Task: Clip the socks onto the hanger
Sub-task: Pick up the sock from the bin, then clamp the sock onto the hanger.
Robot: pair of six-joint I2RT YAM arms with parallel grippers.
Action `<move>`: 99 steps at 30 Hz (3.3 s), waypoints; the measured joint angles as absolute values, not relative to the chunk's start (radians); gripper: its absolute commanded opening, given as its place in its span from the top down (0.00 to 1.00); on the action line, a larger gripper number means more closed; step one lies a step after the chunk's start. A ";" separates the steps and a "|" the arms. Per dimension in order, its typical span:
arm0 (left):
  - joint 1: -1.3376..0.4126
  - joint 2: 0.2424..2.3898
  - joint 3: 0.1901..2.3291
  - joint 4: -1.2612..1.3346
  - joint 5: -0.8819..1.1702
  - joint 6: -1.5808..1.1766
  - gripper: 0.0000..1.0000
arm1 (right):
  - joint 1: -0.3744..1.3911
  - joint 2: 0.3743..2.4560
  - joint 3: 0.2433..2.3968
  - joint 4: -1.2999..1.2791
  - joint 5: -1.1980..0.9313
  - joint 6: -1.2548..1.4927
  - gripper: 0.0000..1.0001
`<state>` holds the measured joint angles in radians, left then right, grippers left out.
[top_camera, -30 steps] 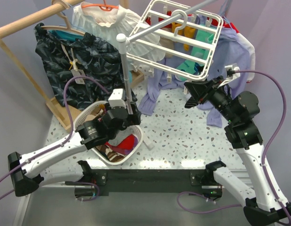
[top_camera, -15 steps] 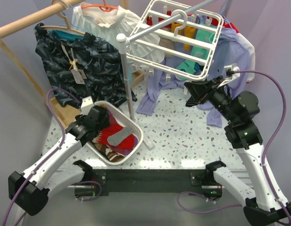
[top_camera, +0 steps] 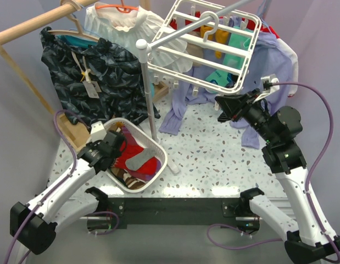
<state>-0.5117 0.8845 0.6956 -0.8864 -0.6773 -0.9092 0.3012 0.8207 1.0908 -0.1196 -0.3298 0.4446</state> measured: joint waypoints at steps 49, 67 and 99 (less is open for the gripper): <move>-0.511 0.757 1.160 -0.695 -0.348 -0.317 1.00 | 0.301 0.818 1.082 -0.131 -0.321 0.426 0.92; -0.860 0.829 0.895 -0.136 0.083 -0.268 1.00 | 0.301 0.829 1.085 -0.130 -0.321 0.442 0.92; -0.971 1.357 1.093 0.416 0.156 0.015 1.00 | 0.301 0.851 1.071 0.018 -0.476 0.416 0.91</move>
